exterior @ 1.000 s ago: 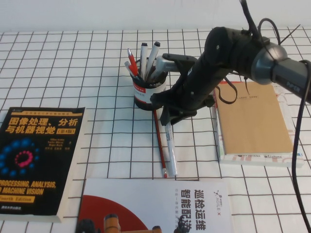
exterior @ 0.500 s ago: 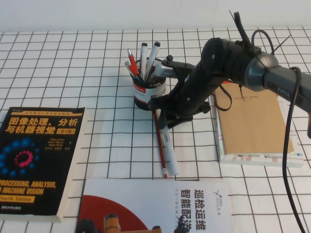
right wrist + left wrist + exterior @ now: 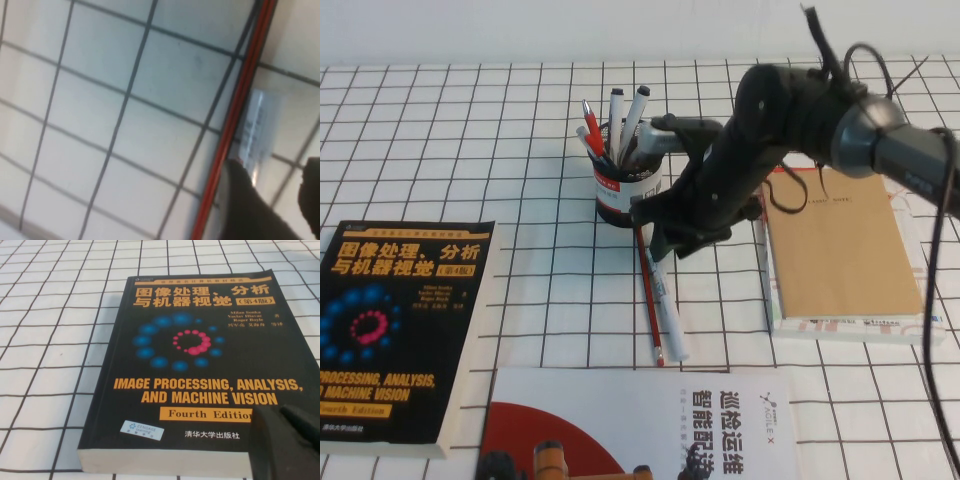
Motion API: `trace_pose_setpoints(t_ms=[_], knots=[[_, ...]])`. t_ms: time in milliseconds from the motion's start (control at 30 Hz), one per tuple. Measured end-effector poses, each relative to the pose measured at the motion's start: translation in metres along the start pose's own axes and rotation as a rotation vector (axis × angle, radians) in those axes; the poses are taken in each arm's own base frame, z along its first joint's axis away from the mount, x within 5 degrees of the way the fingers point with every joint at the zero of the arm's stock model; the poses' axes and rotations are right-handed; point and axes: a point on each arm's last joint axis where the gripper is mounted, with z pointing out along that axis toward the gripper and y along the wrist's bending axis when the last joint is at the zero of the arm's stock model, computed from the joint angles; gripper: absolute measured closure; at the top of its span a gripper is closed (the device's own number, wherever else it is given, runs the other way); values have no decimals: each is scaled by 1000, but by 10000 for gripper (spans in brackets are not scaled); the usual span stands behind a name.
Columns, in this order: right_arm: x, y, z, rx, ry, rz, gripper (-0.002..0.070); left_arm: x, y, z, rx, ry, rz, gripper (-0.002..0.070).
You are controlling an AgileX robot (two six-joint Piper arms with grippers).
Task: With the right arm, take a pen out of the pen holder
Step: 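Take a marker out of the pen holder and lay it on the table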
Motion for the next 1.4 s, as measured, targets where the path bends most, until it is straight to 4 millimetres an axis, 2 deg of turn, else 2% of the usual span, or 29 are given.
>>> trace_pose_setpoints(t_ms=[133,267,400,467,600,767,867,1067,1200,1400], knots=[[12,25,-48,57,-63,-108,521,0,0,0,0,0,0,678],[43,47,-101,57,-193,-176,646,0,0,0,0,0,0,678],[84,47,-142,50,-284,-188,681,0,0,0,0,0,0,678],[112,42,-161,67,-305,-204,686,0,0,0,0,0,0,678],[158,36,-191,68,-351,-219,689,0,0,0,0,0,0,678],[221,26,-229,53,-490,-252,690,0,0,0,0,0,0,678],[253,17,-235,46,-566,-264,690,0,0,0,0,0,0,678],[306,-3,-228,32,-615,-221,690,0,0,0,0,0,0,678],[324,-15,-218,66,-621,-233,690,0,0,0,0,0,0,678],[332,-30,-190,123,-593,-250,690,0,0,0,0,0,0,678]])
